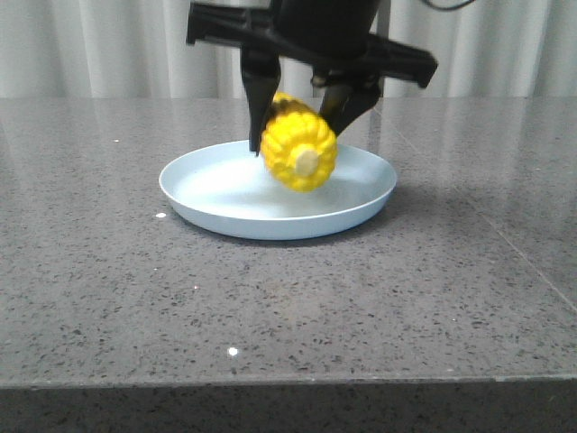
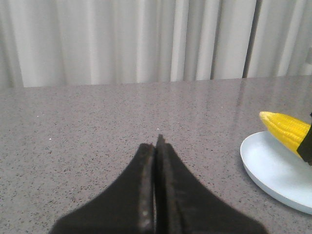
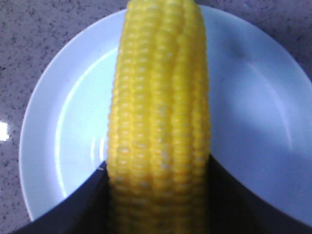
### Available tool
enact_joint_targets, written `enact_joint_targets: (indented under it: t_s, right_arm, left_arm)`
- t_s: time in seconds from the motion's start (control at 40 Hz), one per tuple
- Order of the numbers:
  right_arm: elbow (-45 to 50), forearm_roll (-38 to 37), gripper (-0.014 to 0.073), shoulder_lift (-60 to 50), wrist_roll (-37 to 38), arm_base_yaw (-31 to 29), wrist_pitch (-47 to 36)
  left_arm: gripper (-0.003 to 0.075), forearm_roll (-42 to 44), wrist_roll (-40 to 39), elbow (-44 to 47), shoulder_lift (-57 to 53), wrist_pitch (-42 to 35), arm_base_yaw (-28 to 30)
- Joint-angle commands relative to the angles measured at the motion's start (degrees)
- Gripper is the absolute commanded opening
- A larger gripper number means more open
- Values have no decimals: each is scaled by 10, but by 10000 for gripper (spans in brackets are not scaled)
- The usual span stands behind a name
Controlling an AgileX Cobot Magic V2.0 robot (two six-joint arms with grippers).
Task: Place corn on plate with both arms
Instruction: 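Carry the corn with the right gripper and lower it onto the plate, then open the right gripper and lift it off the corn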
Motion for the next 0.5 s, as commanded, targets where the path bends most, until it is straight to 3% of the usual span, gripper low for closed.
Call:
enact_joint_targets:
  t_s: [0.0, 0.1, 0.33, 0.47]
  right_arm:
    - [-19, -13, 178, -17, 6, 0, -26]
    - [-19, -14, 258, -12, 6, 0, -15]
    - [-19, -13, 524, -14, 6, 0, -12]
    - [-20, -12, 605, -26, 6, 0, -9]
  left_arm:
    - [-20, 2, -5, -16, 5, -50, -5]
    - [-20, 2, -5, -16, 5, -50, -5]
    - [-20, 2, -5, -16, 5, -50, -5]
    - [-20, 2, -5, -16, 5, -50, -5]
